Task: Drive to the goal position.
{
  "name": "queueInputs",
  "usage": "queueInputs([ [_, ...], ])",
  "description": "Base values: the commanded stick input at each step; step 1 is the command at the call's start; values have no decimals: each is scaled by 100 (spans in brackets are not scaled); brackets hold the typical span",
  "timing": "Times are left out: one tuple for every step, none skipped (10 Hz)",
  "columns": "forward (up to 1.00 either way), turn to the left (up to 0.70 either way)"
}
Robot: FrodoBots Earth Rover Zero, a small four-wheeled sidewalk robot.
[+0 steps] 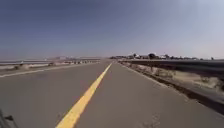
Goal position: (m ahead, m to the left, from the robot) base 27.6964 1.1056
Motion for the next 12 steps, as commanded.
queueInputs([
  [50,0],
  [50,0],
  [50,0],
  [50,0],
  [50,0],
  [50,0],
  [50,0],
  [50,0],
  [50,0],
  [50,0],
  [50,0],
  [50,0],
])
